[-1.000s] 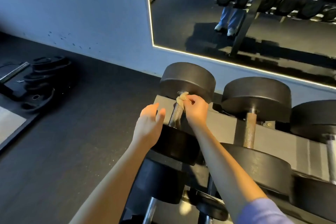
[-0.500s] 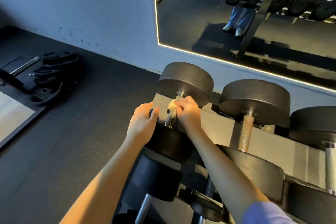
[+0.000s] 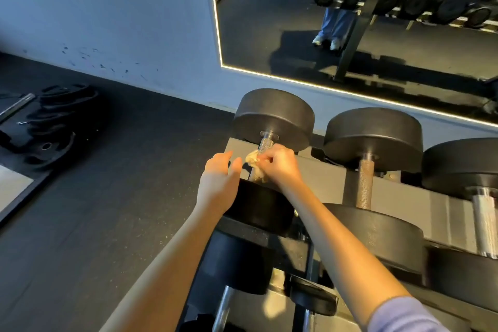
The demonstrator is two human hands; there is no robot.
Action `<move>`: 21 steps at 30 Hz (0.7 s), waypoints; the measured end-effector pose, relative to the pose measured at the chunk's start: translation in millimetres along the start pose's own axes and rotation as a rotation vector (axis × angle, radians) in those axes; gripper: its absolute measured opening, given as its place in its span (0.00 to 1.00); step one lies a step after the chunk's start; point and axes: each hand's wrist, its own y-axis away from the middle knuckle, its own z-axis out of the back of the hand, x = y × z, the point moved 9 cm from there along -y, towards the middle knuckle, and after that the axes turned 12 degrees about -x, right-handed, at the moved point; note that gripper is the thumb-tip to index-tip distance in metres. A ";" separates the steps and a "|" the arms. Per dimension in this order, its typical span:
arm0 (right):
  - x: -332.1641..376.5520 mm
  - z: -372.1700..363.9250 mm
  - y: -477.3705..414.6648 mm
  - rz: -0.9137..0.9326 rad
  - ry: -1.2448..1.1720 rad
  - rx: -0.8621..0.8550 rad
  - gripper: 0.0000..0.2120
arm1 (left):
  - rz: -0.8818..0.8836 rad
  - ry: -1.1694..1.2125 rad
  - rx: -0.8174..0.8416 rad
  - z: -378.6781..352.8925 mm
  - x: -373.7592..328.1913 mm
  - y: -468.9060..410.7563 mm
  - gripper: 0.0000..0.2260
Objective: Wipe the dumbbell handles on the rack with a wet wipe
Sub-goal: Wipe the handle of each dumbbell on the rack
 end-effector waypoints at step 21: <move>-6.2 43.1 18.6 -0.250 -0.460 -0.176 0.08 | -0.224 0.218 0.135 -16.6 -54.8 -41.3 0.11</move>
